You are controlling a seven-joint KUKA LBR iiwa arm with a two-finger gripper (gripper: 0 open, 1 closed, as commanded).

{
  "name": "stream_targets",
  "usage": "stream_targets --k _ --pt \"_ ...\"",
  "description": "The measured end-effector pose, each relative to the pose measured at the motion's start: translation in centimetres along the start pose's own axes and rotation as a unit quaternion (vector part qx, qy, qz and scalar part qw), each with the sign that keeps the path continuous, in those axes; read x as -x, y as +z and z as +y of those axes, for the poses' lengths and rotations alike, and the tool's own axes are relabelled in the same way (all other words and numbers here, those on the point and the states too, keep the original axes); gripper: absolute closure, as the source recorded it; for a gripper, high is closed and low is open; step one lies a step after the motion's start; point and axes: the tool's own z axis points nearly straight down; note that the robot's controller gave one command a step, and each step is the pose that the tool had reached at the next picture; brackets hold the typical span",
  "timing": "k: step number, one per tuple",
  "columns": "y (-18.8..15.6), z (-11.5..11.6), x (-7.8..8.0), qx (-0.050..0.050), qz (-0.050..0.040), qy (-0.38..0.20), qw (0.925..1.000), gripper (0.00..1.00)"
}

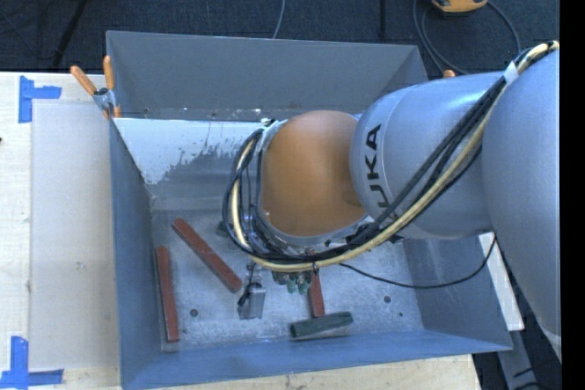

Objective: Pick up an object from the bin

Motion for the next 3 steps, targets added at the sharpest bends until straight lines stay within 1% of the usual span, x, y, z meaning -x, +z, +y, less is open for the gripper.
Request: stream_targets --k 1,2,3 --pt "5.4 -0.4 3.3 -0.001 0.0008 -0.011 0.9999 0.00" --pt "7.0 -0.6 3.5 -0.001 0.0027 0.039 0.9992 0.00" --pt "7.7 -3.7 5.0 0.000 0.0016 0.080 0.9968 0.00"
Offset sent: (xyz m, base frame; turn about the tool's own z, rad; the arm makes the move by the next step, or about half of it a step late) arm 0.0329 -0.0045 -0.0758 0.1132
